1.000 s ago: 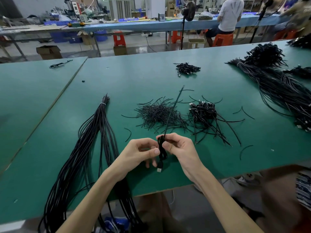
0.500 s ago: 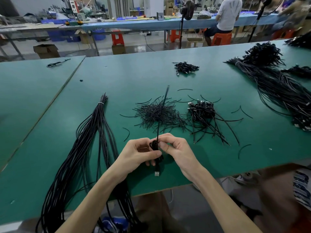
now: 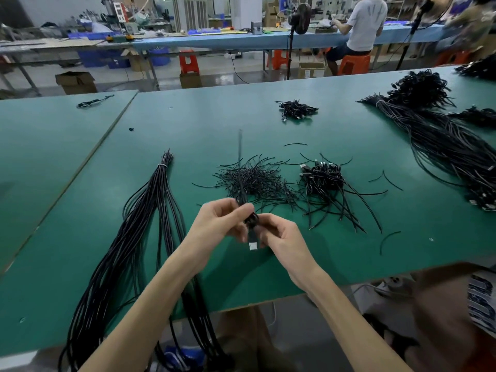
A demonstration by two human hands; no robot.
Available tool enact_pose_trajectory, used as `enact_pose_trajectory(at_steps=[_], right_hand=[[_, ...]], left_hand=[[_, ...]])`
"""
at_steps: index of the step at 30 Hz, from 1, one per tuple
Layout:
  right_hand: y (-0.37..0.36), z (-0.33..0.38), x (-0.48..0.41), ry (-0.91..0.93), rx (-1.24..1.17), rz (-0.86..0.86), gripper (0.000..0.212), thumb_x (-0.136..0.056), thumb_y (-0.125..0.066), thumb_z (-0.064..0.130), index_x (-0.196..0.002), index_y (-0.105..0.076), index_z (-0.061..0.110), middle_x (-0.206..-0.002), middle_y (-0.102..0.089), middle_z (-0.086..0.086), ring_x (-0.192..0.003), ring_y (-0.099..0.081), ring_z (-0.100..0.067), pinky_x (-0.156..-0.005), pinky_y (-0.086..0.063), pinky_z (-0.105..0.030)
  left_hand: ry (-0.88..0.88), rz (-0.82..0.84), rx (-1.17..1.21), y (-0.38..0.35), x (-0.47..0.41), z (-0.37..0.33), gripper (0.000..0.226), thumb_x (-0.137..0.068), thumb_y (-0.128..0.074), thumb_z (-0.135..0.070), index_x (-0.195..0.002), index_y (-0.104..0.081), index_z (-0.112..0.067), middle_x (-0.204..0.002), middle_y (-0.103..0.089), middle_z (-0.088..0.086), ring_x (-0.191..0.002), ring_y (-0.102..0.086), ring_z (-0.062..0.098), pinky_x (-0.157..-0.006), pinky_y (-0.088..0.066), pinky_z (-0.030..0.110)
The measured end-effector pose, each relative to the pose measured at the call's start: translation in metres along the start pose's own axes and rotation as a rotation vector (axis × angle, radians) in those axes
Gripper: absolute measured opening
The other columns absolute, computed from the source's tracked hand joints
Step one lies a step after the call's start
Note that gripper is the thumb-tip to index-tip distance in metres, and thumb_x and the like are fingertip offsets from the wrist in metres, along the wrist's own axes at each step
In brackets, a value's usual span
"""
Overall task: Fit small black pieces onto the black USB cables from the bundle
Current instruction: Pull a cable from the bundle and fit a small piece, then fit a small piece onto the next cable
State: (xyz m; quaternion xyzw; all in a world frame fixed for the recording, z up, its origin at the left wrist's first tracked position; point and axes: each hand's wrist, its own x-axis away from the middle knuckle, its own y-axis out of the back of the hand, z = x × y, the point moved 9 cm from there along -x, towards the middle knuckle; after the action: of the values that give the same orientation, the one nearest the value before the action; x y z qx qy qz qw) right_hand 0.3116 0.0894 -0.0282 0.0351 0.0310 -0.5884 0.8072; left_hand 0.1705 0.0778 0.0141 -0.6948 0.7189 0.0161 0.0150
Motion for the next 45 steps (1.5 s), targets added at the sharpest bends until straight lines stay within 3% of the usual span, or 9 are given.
enact_pose_trajectory(at_steps=[4,9,14,17,26,31,35,42,45], right_hand=[[-0.005,0.000,-0.001,0.001,0.071,0.014,0.025,-0.094,-0.071,0.012,-0.109,-0.070,0.032,-0.094,-0.074,0.013,-0.084,-0.063,-0.003,-0.076,-0.049,-0.018],[0.007,0.002,0.001,-0.010,-0.131,-0.104,0.023,-0.101,-0.065,0.013,-0.123,-0.064,0.020,-0.096,-0.071,0.000,-0.078,-0.067,-0.013,-0.063,-0.051,-0.024],[0.010,0.006,0.003,-0.024,-0.332,-0.129,0.047,-0.094,-0.064,0.043,-0.130,-0.058,0.014,-0.093,-0.073,-0.010,-0.073,-0.065,-0.020,-0.058,-0.048,-0.027],[0.012,0.009,0.003,-0.005,-0.366,-0.139,0.051,-0.090,-0.068,0.037,-0.135,-0.061,0.014,-0.097,-0.075,-0.014,-0.079,-0.069,-0.024,-0.059,-0.051,-0.028],[0.015,0.009,0.005,-0.019,-0.400,-0.198,0.038,-0.101,-0.057,0.035,-0.128,-0.068,0.011,-0.108,-0.077,-0.014,-0.087,-0.074,-0.028,-0.061,-0.056,-0.030],[0.027,0.007,0.005,0.016,-0.408,-0.294,0.029,-0.110,-0.048,0.019,-0.116,-0.077,0.013,-0.115,-0.077,-0.006,-0.105,-0.073,-0.028,-0.073,-0.059,-0.030],[0.027,0.006,0.004,0.024,-0.341,-0.304,0.028,-0.109,-0.051,0.019,-0.111,-0.079,0.019,-0.114,-0.077,-0.005,-0.107,-0.073,-0.027,-0.075,-0.058,-0.032],[0.029,0.007,0.004,0.041,-0.350,-0.278,0.028,-0.107,-0.052,0.014,-0.112,-0.079,0.019,-0.119,-0.076,-0.001,-0.109,-0.068,-0.018,-0.072,-0.057,-0.029],[0.027,0.009,0.004,0.032,-0.407,-0.265,0.029,-0.106,-0.052,0.028,-0.117,-0.073,0.012,-0.115,-0.076,-0.007,-0.098,-0.069,-0.020,-0.067,-0.056,-0.029]], left_hand=[[-0.043,-0.068,-0.287,-0.006,-0.026,-0.025,0.024,-0.094,-0.074,-0.027,-0.081,-0.067,-0.008,-0.060,-0.061,-0.003,-0.052,-0.054,0.012,-0.056,-0.047,0.023],[-0.209,-0.152,-0.701,-0.006,-0.041,-0.053,0.014,-0.091,-0.075,-0.021,-0.089,-0.069,-0.033,-0.090,-0.061,-0.004,-0.079,-0.058,0.008,-0.072,-0.041,0.013],[-0.441,-0.178,-0.935,-0.014,-0.028,-0.061,0.020,-0.085,-0.081,-0.015,-0.098,-0.082,-0.031,-0.104,-0.060,-0.010,-0.103,-0.051,0.014,-0.098,-0.033,0.033],[-0.555,-0.189,-0.962,-0.019,-0.016,-0.056,0.027,-0.082,-0.083,-0.012,-0.099,-0.082,-0.032,-0.106,-0.055,-0.007,-0.098,-0.042,0.014,-0.094,-0.035,0.035],[-0.696,-0.168,-1.040,-0.030,-0.001,-0.040,0.031,-0.089,-0.076,0.001,-0.110,-0.080,-0.022,-0.096,-0.059,0.003,-0.072,-0.059,0.026,-0.072,-0.053,0.048],[-0.412,-0.181,-0.668,-0.018,-0.009,-0.019,0.027,-0.097,-0.066,-0.004,-0.113,-0.072,-0.025,-0.105,-0.066,-0.010,-0.088,-0.069,0.014,-0.082,-0.056,0.029],[0.013,-0.251,-0.062,-0.004,-0.009,0.013,0.013,-0.102,-0.063,-0.026,-0.106,-0.065,-0.014,-0.096,-0.077,0.002,-0.075,-0.076,0.020,-0.060,-0.057,0.026],[0.208,-0.084,0.071,-0.011,-0.020,0.025,0.032,-0.089,-0.075,-0.041,-0.110,-0.077,-0.016,-0.098,-0.078,-0.001,-0.076,-0.066,0.009,-0.070,-0.047,0.026],[0.185,-0.086,0.120,-0.013,-0.031,0.019,0.031,-0.092,-0.073,-0.035,-0.107,-0.076,-0.009,-0.084,-0.073,-0.003,-0.068,-0.063,0.009,-0.064,-0.046,0.023]])
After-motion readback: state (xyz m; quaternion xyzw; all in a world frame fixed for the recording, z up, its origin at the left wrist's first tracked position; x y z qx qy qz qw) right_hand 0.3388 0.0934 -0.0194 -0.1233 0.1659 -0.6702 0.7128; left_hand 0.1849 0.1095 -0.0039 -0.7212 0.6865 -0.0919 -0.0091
